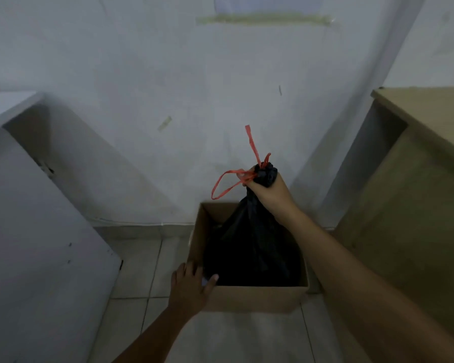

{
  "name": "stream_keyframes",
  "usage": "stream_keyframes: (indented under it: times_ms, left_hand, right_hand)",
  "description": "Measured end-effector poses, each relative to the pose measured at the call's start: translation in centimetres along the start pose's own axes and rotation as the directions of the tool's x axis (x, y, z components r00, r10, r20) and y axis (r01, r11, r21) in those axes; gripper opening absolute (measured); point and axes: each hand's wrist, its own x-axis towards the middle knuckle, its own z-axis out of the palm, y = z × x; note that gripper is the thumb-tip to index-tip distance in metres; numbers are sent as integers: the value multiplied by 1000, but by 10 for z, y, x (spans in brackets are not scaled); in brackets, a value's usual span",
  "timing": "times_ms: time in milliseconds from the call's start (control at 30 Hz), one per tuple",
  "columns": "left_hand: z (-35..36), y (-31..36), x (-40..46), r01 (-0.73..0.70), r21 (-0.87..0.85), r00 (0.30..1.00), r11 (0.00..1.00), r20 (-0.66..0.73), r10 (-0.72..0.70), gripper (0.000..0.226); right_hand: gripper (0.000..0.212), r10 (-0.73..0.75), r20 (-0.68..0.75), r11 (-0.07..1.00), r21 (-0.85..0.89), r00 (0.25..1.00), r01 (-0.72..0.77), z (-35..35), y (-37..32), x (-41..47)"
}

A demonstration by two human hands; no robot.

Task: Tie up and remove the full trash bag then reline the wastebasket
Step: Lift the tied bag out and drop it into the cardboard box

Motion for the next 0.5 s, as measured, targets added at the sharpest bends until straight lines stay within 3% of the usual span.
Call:
stream_keyframes:
  times_ms: [167,233,367,400,500]
  left_hand:
    - [19,-1,-1,-13,24,980,1000,-197,17,49]
    - [23,1,-1,24,44,984,999,-177,-16,50]
    - [30,0,-1,63,51,990,997,-129,-56,58]
    - [31,-2,0,73,55,991,996,-120,-66,61]
    - [35,-4,3,68,54,989,996,-135,-60,62]
  right_hand:
    - [14,-102,-152,974,185,983,129,-3,34,-12]
    - [10,-125,-138,964,216,983,153,-1,40,-22]
    - [23,-112,-155,959,243,982,148,9,61,-36]
    - [22,-146,-185,967,181,972,180,12,74,-36]
    - [37,-185,-157,929,-350,970,121,15,126,-32]
